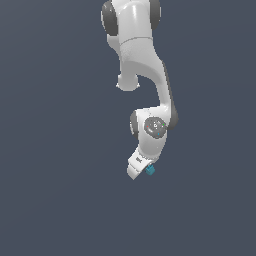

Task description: Pick up the object and move it to a goal position.

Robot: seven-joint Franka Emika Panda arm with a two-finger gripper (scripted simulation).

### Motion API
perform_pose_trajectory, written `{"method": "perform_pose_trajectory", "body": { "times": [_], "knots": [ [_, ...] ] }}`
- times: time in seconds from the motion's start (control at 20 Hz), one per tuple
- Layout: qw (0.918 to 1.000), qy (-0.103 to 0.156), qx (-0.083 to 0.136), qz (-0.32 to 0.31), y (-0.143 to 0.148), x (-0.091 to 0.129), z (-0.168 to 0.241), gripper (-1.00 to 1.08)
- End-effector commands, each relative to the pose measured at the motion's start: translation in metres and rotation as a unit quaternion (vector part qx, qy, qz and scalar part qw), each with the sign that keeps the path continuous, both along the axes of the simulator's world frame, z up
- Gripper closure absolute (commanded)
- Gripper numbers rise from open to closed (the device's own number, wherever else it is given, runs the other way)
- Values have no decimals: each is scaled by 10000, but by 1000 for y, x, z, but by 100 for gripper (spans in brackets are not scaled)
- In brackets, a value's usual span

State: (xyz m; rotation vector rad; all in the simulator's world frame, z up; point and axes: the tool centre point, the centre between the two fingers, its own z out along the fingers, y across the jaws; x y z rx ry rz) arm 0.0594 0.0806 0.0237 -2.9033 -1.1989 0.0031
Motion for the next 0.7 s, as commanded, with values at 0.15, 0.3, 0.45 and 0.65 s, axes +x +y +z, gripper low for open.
{"method": "perform_pose_trajectory", "body": {
  "times": [0.15,0.3,0.45,0.65],
  "knots": [
    [10000,-10,1,1,0,2,-2,108],
    [10000,-10,1,1,0,2,-2,108],
    [10000,-10,1,1,0,2,-2,108],
    [10000,-10,1,1,0,1,-1,108]
  ]
}}
